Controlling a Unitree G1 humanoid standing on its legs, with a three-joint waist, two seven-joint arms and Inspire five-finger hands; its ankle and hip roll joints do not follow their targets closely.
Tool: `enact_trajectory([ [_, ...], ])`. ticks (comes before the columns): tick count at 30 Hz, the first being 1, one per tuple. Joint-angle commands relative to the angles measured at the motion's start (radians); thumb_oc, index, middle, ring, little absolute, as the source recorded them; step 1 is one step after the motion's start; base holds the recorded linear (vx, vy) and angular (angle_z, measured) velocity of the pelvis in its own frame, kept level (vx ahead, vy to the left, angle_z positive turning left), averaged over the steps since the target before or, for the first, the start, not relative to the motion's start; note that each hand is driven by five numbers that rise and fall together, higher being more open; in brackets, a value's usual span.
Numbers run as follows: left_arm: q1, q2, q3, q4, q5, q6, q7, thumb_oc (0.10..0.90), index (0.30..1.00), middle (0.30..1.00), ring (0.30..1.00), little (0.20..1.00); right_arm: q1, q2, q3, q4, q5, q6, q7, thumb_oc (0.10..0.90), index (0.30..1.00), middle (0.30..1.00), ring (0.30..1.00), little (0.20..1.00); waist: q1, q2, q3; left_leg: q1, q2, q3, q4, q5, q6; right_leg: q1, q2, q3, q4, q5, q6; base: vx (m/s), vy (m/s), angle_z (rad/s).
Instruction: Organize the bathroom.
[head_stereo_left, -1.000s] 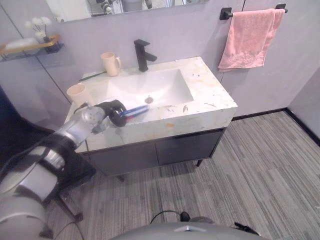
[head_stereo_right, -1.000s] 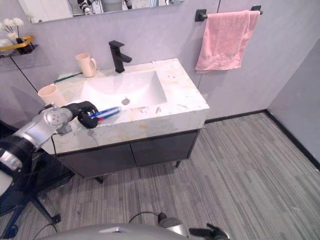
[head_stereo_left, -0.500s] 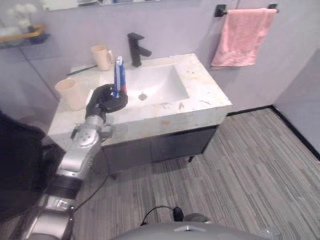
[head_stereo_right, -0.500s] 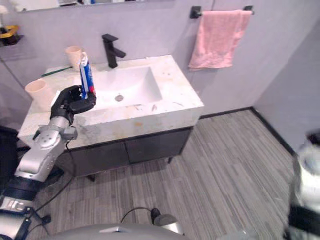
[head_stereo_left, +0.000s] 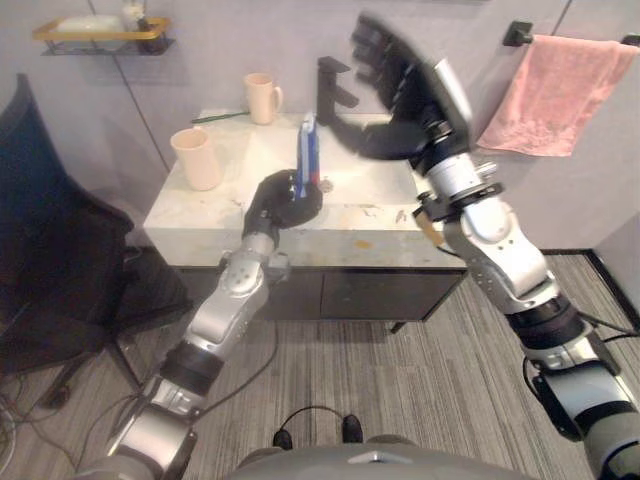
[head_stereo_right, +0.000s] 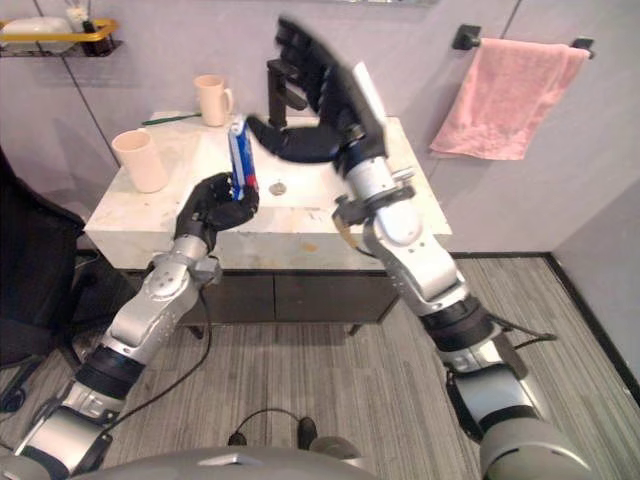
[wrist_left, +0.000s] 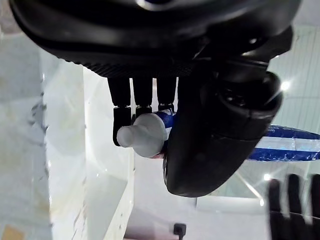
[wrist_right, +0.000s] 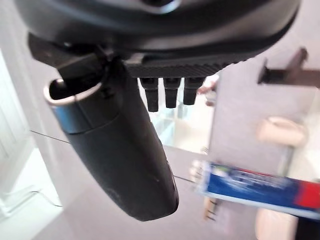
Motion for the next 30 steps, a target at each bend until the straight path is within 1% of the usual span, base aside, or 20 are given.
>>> enact_trajectory([
  [1,-0.122,0.026,0.045,-0.066,0.047,-0.172,-0.023,0.4,0.3,0.3,0.3,0.3,-0.081,0.042,-0.083,-0.026,0.018,-0.049,0.021,0.8,0.9,0.9,0.9,0.9,0.004,-0.04,-0.099,0.034,-0.064,0.022,0.024,-0.052,0.005,-0.004,0.006,0.02,-0.005,-0.027,-0.051,0.05,-0.003,0.19],
  [3,-0.117,0.03,0.048,-0.07,0.046,-0.172,-0.024,0.4,0.3,0.3,0.3,0.3,-0.075,0.049,-0.082,-0.026,0.013,-0.041,0.023,0.8,0.9,0.9,0.9,0.9,0.006,-0.039,-0.098,0.035,-0.064,0.021,0.023,-0.052,0.004,-0.003,0.004,0.017,-0.005,-0.027,-0.051,0.01,-0.012,0.15],
  [4,-0.11,0.035,0.055,-0.073,0.054,-0.177,-0.031,0.4,0.3,0.3,0.3,0.3,-0.062,0.065,-0.083,-0.024,0.022,-0.019,0.031,0.8,0.9,0.9,0.9,0.9,0.009,-0.037,-0.098,0.036,-0.063,0.019,0.023,-0.051,0.003,-0.002,0.003,0.013,-0.005,-0.028,-0.05,0.01,-0.012,0.13],
  [5,-0.108,0.037,0.056,-0.076,0.058,-0.175,-0.036,0.4,0.3,0.3,0.3,0.3,-0.059,0.067,-0.083,-0.026,0.026,-0.011,0.037,0.8,0.9,0.9,0.9,0.9,0.009,-0.037,-0.098,0.036,-0.063,0.019,0.023,-0.051,0.003,-0.002,0.003,0.012,-0.005,-0.028,-0.05,0.02,-0.02,0.14],
  [6,-0.1,0.045,0.061,-0.087,0.053,-0.17,-0.05,0.4,0.3,0.3,0.3,0.3,-0.05,0.074,-0.075,-0.034,0.008,0.011,0.051,0.8,0.9,0.9,0.9,0.9,0.014,-0.035,-0.095,0.035,-0.063,0.017,0.024,-0.051,0.003,-0.002,0.001,0.009,-0.005,-0.028,-0.05,0.01,-0.012,0.11],
  [9,-0.096,0.052,0.057,-0.086,0.048,-0.164,-0.057,0.4,0.3,0.3,0.3,0.3,-0.055,0.09,-0.043,-0.034,0.01,0.031,0.054,0.8,0.9,0.9,0.9,0.9,0.018,-0.032,-0.096,0.035,-0.063,0.016,0.025,-0.05,0.003,-0.001,0.0,0.005,-0.005,-0.027,-0.052,0.0,-0.006,0.02],
  [13,-0.092,0.053,0.054,-0.075,0.049,-0.159,-0.064,0.4,0.3,0.3,0.3,0.3,-0.064,0.102,-0.03,-0.031,0.017,0.052,0.071,0.8,0.9,0.9,0.9,0.9,0.022,-0.031,-0.096,0.035,-0.063,0.014,0.028,-0.05,0.002,0.001,-0.001,0.002,-0.005,-0.028,-0.052,0.0,0.0,0.0],
  [14,-0.09,0.053,0.054,-0.073,0.066,-0.147,-0.063,0.4,0.3,0.3,0.3,0.3,-0.066,0.105,-0.024,-0.031,0.011,0.061,0.081,0.8,0.9,0.9,0.9,0.9,0.023,-0.032,-0.096,0.035,-0.063,0.014,0.027,-0.05,0.002,0.001,-0.001,0.001,-0.005,-0.028,-0.052,0.0,0.0,0.0],
  [16,-0.095,0.057,0.047,-0.059,0.058,-0.155,-0.05,0.4,0.3,0.3,0.3,0.3,-0.079,0.106,-0.009,-0.03,0.027,0.072,0.083,0.8,0.9,0.9,0.9,0.9,0.024,-0.033,-0.096,0.035,-0.064,0.013,0.027,-0.048,0.002,0.003,-0.001,0.0,-0.005,-0.029,-0.052,0.0,0.0,0.0],
  [20,-0.102,0.059,0.046,-0.037,0.073,-0.165,-0.051,0.4,0.3,0.3,0.3,0.3,-0.094,0.112,0.003,-0.016,0.029,0.063,0.088,0.8,0.9,0.9,0.9,0.9,0.026,-0.033,-0.099,0.034,-0.063,0.009,0.026,-0.046,0.001,0.003,-0.001,-0.003,-0.005,-0.029,-0.053,0.0,0.0,0.0],
  [23,-0.098,0.058,0.039,-0.042,0.059,-0.158,-0.053,0.4,0.3,0.3,0.3,0.3,-0.113,0.127,0.016,-0.007,0.025,0.056,0.079,0.8,0.9,0.9,0.9,0.9,0.034,-0.034,-0.098,0.031,-0.064,0.003,0.032,-0.047,0.0,0.005,-0.001,-0.007,-0.005,-0.029,-0.055,0.02,-0.005,0.02],
  [30,-0.091,0.058,0.036,-0.047,0.057,-0.15,-0.063,0.4,0.3,0.3,0.3,0.3,-0.141,0.132,0.02,-0.001,0.024,0.048,0.072,0.8,0.9,0.9,0.9,0.9,0.043,-0.036,-0.098,0.028,-0.063,-0.006,0.038,-0.049,0.0,0.01,-0.001,-0.011,-0.005,-0.034,-0.059,0.01,-0.005,0.04],
])
